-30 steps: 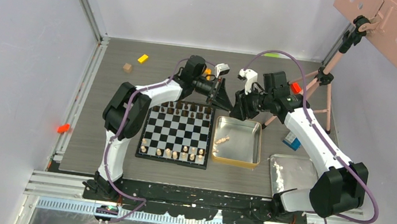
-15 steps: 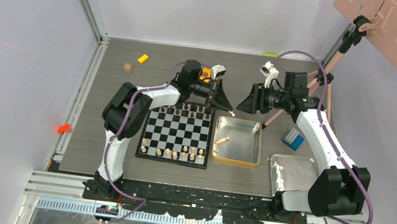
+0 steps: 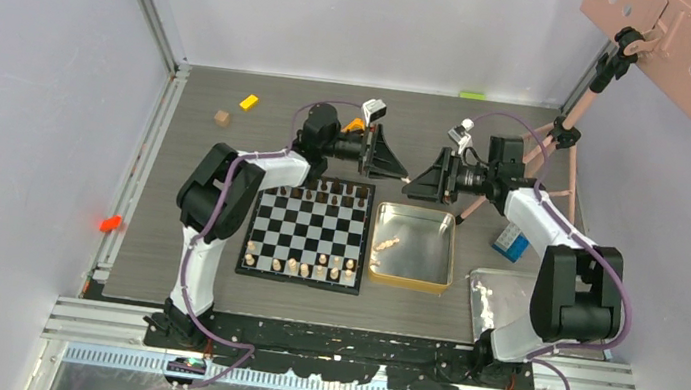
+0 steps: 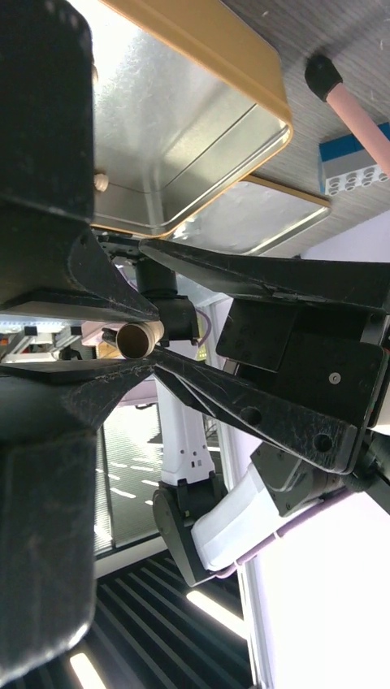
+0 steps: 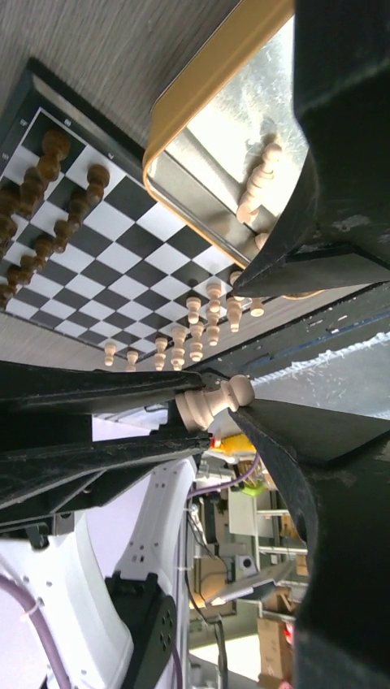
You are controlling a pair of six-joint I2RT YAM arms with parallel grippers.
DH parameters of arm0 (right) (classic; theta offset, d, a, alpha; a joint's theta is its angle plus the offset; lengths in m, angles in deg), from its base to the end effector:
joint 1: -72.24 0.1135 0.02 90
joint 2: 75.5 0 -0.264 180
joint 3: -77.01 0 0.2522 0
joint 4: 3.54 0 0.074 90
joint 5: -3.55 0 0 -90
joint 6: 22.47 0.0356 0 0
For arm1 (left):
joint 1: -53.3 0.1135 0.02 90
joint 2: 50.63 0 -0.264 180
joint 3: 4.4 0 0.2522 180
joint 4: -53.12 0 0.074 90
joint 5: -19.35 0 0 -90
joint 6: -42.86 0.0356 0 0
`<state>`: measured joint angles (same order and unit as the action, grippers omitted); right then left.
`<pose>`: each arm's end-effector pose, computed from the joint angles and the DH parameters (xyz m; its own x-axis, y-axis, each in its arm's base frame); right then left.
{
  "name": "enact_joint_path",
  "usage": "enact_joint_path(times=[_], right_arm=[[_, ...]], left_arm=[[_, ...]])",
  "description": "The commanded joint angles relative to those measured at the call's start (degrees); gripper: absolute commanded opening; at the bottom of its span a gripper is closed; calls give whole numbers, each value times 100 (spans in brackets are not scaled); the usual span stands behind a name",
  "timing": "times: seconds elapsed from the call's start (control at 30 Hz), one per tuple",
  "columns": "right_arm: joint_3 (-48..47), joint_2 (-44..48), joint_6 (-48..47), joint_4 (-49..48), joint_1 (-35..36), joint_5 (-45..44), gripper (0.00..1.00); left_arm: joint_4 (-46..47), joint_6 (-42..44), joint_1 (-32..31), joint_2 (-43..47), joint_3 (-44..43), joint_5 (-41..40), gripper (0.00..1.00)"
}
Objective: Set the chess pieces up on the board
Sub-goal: Place the chess piece on the chessboard.
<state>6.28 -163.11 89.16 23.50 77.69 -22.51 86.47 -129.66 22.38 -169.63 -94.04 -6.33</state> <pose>0.3104 0.0617 0.2419 -0.8947 0.0773 -0.4399 -0.3830 0.3737 0.8448 0.3756 -0.2624 0.2270 -0.9777 0.0848 -0.1920 0.1886 -0.0472 -0.9809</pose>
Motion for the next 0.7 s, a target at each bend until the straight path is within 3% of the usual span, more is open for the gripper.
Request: enact_joint_path(times=[0.0,0.5,0.67], right_arm=[[18,-155,808,-1096,-36,546,54],[-9,8,1260,-1681,-174,803,44],[-5,-37,1342,-1773,-176,860,35]], left_arm=[[715,-265,25,75,66,-41,0],[817,-308,24,-81,60,-21,0],[843,-341,24,-135,38,-2,0]])
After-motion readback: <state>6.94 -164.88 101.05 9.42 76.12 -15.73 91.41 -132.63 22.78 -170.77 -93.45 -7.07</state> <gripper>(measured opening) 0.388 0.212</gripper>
